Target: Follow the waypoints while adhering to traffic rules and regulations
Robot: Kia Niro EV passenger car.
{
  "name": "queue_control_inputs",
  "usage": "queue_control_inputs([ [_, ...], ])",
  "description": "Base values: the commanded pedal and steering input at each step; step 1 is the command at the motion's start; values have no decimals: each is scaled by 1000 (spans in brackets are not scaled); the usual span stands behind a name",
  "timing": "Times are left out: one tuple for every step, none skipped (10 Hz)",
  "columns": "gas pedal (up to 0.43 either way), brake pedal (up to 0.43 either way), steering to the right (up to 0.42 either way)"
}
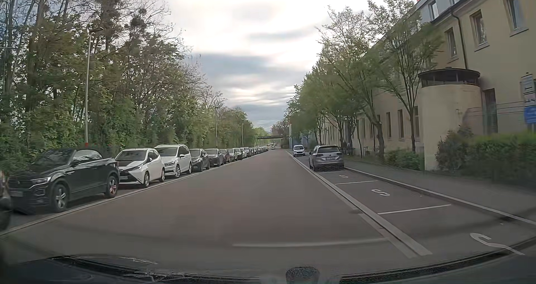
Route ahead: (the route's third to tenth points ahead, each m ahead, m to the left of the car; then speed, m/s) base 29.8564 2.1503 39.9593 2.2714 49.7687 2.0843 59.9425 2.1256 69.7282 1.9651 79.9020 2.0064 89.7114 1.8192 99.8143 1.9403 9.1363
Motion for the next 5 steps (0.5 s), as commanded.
queue_control_inputs([
  [110,0,-10],
  [110,0,-8],
  [98,0,-5],
  [98,0,-4],
  [98,0,-4],
])
